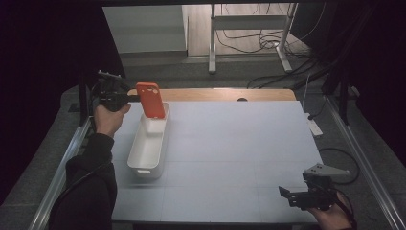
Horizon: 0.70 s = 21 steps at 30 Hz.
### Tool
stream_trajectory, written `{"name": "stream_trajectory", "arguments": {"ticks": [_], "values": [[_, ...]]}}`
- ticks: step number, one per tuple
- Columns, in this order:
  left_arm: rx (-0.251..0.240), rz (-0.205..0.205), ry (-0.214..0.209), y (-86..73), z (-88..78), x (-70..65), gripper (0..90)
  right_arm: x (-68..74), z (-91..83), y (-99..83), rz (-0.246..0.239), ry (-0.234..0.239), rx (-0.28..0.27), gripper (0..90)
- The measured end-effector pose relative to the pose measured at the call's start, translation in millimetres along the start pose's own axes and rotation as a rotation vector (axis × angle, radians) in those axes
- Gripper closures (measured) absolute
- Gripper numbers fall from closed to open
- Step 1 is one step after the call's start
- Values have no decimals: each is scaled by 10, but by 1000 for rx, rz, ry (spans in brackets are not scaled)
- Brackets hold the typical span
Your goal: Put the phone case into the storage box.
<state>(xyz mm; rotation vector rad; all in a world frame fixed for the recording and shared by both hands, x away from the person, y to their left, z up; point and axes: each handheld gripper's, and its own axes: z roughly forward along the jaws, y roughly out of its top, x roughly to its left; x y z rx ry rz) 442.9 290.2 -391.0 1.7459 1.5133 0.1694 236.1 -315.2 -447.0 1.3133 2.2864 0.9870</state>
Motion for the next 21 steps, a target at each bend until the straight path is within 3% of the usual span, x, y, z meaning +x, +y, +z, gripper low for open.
{"name": "stream_trajectory", "arguments": {"ticks": [21], "values": [[37,-22,17,-101,282,87,891,6,4,1,-4,4,6,0]]}}
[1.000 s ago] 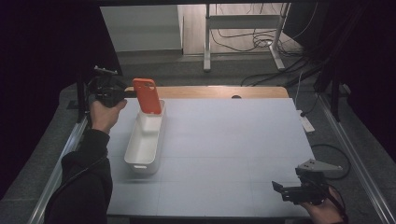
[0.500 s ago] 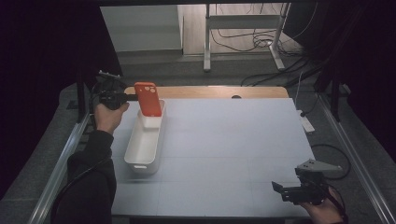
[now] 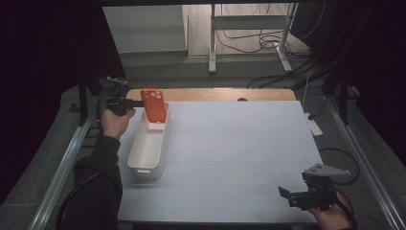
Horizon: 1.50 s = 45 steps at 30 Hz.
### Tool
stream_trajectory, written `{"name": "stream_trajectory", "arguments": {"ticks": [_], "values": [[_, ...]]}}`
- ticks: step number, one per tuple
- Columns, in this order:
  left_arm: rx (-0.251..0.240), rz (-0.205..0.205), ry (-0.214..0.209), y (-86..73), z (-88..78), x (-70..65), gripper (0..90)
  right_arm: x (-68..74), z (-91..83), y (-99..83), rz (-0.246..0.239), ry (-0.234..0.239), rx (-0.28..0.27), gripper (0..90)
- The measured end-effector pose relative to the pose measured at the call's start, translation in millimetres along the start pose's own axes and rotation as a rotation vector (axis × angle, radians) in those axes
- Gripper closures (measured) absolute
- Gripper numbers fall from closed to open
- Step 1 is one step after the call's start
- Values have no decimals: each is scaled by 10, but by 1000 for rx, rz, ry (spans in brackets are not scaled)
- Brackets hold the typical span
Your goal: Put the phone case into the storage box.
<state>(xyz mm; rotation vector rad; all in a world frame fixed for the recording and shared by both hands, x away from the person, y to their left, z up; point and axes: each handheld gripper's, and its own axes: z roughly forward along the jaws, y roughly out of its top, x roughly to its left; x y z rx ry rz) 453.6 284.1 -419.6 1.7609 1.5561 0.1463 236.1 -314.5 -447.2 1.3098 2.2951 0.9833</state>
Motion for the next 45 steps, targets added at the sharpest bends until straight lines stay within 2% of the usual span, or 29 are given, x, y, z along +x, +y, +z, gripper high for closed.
{"name": "stream_trajectory", "arguments": {"ticks": [22,29,34,41,45], "values": [[30,-14,30,-74,199,27,890,1,4,0,-3,1,4,0],[35,-12,45,-87,249,23,886,0,4,0,-3,1,5,0],[40,4,64,-101,282,16,875,0,4,0,-3,1,6,0],[23,8,60,-110,298,26,822,1,4,0,-3,1,6,0],[11,24,57,-108,290,15,742,0,5,0,-3,1,6,0]]}}
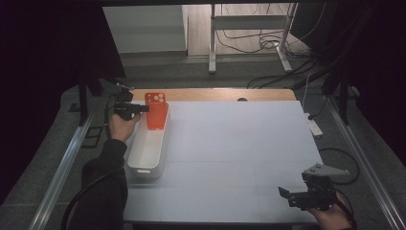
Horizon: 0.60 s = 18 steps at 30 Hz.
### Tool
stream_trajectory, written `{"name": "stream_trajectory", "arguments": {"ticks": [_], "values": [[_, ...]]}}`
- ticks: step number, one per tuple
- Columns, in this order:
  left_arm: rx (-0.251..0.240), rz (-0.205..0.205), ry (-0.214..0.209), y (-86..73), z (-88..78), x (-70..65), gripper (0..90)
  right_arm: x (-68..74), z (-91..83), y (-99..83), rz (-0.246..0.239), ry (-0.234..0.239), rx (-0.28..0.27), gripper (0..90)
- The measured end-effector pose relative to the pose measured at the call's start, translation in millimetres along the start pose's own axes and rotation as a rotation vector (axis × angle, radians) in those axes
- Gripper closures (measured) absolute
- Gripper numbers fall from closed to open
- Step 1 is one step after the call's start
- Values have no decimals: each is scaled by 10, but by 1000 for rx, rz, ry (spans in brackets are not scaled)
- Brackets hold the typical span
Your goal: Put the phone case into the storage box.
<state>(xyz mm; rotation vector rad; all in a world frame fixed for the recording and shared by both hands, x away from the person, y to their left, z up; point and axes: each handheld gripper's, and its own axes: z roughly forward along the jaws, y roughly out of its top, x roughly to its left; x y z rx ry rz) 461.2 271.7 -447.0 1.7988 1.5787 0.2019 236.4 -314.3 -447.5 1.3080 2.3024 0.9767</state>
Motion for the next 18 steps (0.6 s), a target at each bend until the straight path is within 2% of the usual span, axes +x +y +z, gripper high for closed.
{"name": "stream_trajectory", "arguments": {"ticks": [8,18], "values": [[-9,61,-8,-3,8,-64,570,0,0,0,-1,1,0,0],[-32,131,-9,-38,-33,-107,304,-1,-1,0,0,2,0,0]]}}
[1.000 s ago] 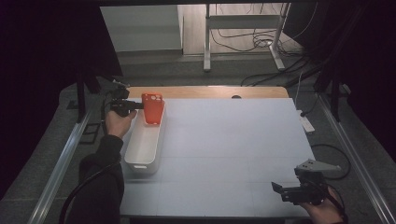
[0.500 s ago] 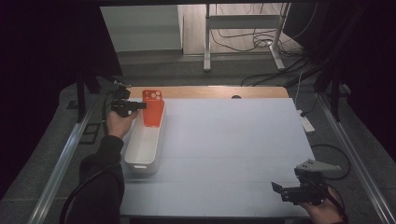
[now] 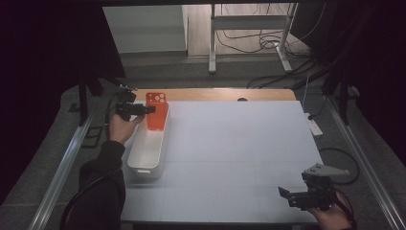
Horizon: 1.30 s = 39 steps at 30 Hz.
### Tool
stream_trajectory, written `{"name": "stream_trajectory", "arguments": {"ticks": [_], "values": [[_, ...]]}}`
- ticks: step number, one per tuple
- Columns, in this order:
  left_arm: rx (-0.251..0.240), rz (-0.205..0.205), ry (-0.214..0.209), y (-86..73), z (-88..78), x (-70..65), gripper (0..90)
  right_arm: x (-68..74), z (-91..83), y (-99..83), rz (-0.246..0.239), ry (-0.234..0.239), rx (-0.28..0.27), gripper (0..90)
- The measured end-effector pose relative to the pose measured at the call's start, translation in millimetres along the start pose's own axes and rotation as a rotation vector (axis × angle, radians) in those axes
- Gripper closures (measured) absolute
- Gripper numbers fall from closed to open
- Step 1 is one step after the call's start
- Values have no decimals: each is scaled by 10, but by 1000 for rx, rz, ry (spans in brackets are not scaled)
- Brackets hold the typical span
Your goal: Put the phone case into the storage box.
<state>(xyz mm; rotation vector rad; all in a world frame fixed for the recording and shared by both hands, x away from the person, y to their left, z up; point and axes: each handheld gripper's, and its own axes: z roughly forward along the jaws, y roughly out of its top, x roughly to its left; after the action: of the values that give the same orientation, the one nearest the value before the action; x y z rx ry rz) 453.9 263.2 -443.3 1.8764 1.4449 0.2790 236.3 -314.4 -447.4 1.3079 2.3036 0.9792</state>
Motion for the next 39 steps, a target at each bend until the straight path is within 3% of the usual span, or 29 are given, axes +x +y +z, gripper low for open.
{"name": "stream_trajectory", "arguments": {"ticks": [11,16,24,30,39], "values": [[-33,80,-66,-96,-85,-56,84,-1,1,1,2,-2,1,0],[-32,112,-84,-128,-119,-99,54,1,1,1,2,-2,1,0],[-36,156,-74,-172,-131,-166,35,3,2,1,-1,-2,2,0],[-47,168,-72,-215,-138,-198,24,5,2,1,-1,-3,1,0],[-80,192,-105,-276,-186,-254,23,9,1,3,-2,-5,4,0]]}}
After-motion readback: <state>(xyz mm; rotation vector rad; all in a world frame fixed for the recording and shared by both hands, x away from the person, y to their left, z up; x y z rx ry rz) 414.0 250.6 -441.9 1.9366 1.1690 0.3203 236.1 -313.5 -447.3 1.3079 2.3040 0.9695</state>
